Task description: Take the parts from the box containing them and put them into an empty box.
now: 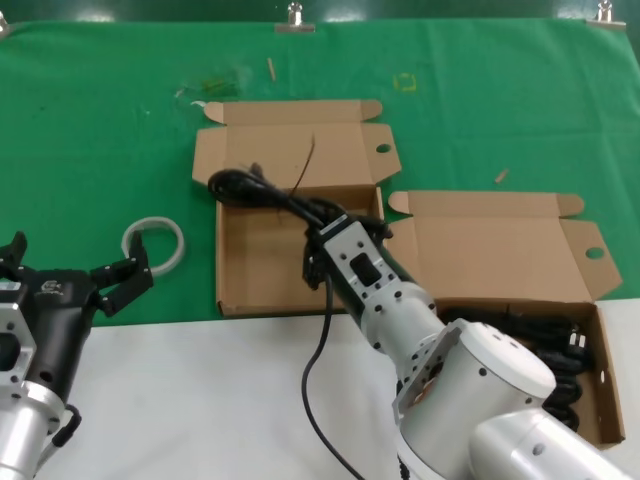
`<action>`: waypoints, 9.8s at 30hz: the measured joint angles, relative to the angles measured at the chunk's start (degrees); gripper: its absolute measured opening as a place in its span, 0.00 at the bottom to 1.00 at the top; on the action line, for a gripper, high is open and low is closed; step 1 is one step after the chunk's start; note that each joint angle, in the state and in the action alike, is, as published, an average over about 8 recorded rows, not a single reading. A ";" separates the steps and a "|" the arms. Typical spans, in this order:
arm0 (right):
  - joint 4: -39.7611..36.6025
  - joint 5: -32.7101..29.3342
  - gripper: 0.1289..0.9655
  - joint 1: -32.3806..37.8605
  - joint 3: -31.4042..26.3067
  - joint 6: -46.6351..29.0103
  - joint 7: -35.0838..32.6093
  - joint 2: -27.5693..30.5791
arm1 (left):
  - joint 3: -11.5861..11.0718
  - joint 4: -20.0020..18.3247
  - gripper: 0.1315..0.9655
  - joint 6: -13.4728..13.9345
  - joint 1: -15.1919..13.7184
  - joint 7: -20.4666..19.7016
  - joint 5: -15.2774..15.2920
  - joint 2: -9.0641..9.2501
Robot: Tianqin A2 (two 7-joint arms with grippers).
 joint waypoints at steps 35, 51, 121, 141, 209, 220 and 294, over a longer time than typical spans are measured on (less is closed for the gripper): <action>-2.82 0.00 0.36 0.29 -0.86 -0.14 2.42 0.02 | 0.00 0.00 1.00 0.00 0.00 0.01 0.00 0.00; -0.95 -5.60 0.67 -2.76 3.57 -3.08 8.65 0.02 | 0.00 0.00 1.00 0.00 0.00 0.01 0.00 0.00; 14.80 -52.73 1.00 -28.45 40.91 -27.88 61.20 0.01 | 0.00 0.00 1.00 0.00 0.00 0.03 -0.03 0.00; 14.81 -52.77 1.00 -28.47 40.94 -27.90 61.24 0.01 | 0.00 0.00 1.00 0.00 0.00 0.03 -0.03 0.00; 14.81 -52.77 1.00 -28.47 40.94 -27.90 61.24 0.01 | 0.00 0.00 1.00 0.00 0.00 0.03 -0.03 0.00; 14.81 -52.77 1.00 -28.47 40.94 -27.90 61.24 0.01 | 0.00 0.00 1.00 0.00 0.00 0.03 -0.03 0.00; 14.81 -52.77 1.00 -28.47 40.94 -27.90 61.24 0.01 | 0.00 0.00 1.00 0.00 0.00 0.03 -0.03 0.00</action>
